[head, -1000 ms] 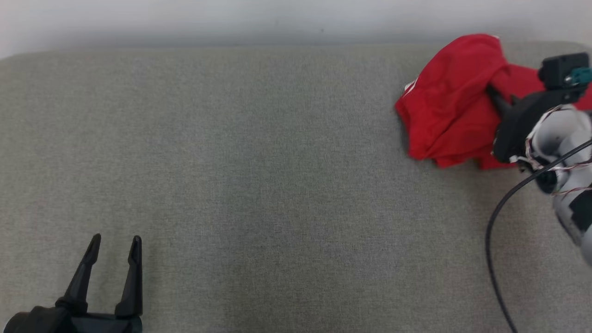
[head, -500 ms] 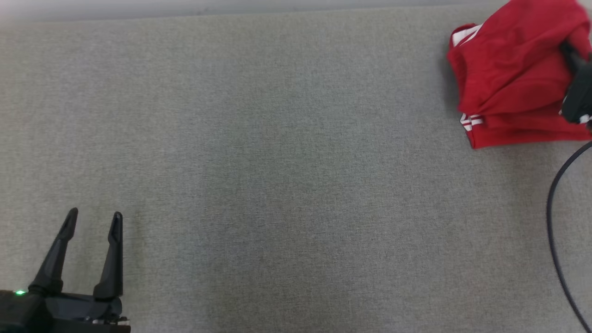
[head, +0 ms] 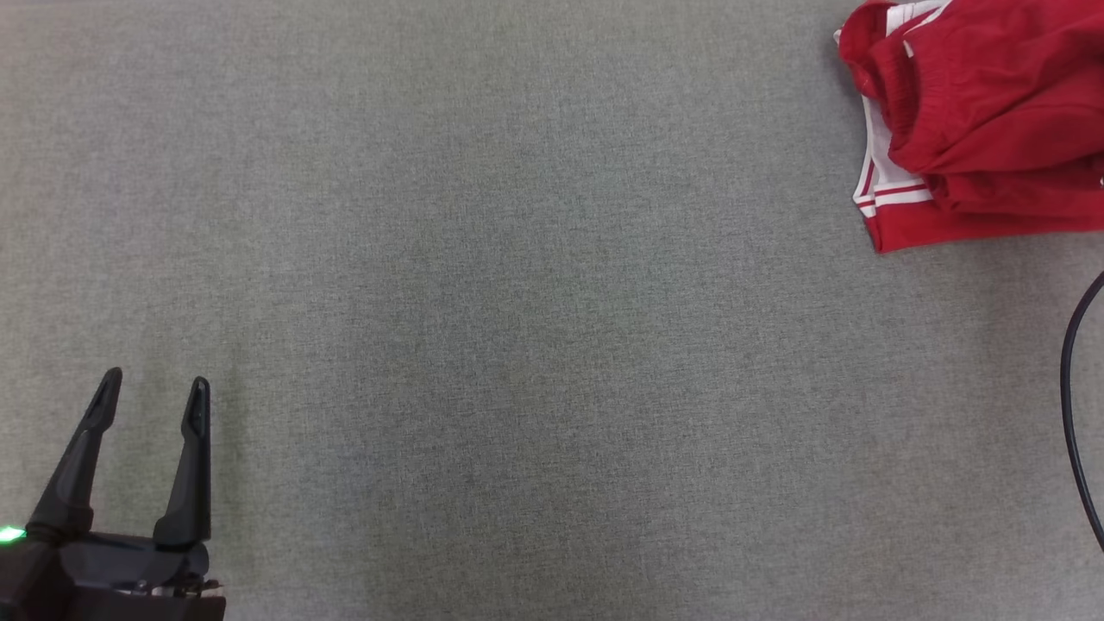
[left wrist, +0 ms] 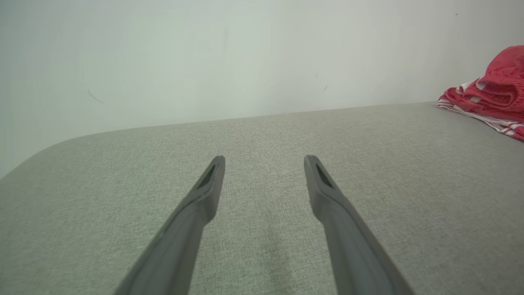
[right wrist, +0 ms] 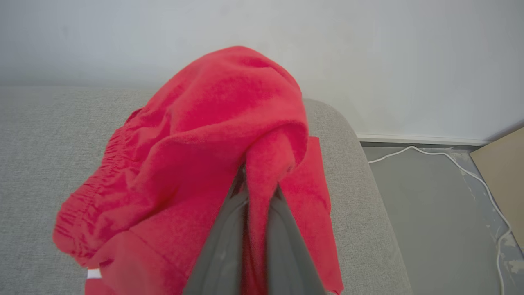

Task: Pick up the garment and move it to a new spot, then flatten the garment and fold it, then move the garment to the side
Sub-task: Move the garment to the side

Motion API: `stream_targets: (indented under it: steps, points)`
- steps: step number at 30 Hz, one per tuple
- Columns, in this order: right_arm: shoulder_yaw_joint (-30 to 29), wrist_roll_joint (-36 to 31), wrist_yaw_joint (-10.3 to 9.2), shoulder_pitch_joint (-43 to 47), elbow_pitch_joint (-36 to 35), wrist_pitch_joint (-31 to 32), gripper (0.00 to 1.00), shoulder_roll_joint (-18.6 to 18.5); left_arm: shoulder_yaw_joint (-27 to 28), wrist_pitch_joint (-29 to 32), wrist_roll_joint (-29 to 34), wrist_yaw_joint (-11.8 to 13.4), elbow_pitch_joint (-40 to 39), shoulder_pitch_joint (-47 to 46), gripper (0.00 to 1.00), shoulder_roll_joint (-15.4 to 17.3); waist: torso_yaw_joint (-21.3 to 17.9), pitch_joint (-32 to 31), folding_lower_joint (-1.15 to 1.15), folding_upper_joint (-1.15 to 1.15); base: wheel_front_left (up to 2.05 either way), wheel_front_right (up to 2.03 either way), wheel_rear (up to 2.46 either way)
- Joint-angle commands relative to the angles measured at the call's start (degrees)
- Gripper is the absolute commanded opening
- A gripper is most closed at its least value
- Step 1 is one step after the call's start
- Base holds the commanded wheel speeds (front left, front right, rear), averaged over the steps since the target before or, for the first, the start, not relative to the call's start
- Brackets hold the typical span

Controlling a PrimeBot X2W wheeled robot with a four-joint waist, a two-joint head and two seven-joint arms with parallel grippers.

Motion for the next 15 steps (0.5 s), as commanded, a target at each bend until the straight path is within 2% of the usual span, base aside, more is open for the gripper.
stream_targets:
  steps: [1, 4, 5, 6, 7, 15]
  points:
    - [0.5, -0.07, -0.05, -0.93, 0.51, -0.37, 0.0, -0.36, 0.07, 0.07, 0.21, 0.24, -0.26, -0.62, 1.0, 0.45, 0.07, 0.39, 0.0, -0.01, 0.0, 0.0, 0.0]
    - [1.98, -1.86, -0.05, -2.3, 3.39, -2.55, 0.0, -0.33, -0.15, 0.15, 0.07, 0.39, -0.59, -0.97, 1.0, 0.81, 0.75, 1.39, 0.0, -0.01, 0.0, 0.0, 0.0]
    - [2.29, -2.52, -0.05, -2.65, 3.84, -3.16, 0.22, -0.4, -0.15, 0.1, 0.06, 0.47, -0.56, -0.96, 1.0, 0.86, 0.82, 1.45, 0.0, -0.01, 0.0, 0.0, 0.0]
    - [2.59, -3.18, -0.05, -3.06, 4.35, -3.84, 0.64, -0.46, -0.13, 0.03, 0.03, 0.56, -0.55, -0.96, 1.0, 0.89, 0.9, 1.52, 0.0, -0.01, 0.0, 0.0, 0.0]
    - [2.88, -3.35, -0.05, -3.13, 4.86, -3.98, 1.0, -0.25, -0.1, -0.04, 0.0, 0.68, -0.47, -0.95, 1.0, 0.9, 0.96, 1.51, 0.0, -0.01, 0.0, 0.0, 0.0]
    - [3.78, -6.16, -0.05, -4.65, 9.17, -8.12, 1.0, 1.8, -0.15, -1.1, -0.68, 1.33, 1.3, -0.26, 1.0, 0.16, 0.89, -0.93, 0.0, -0.01, 0.0, 0.0, 0.0]
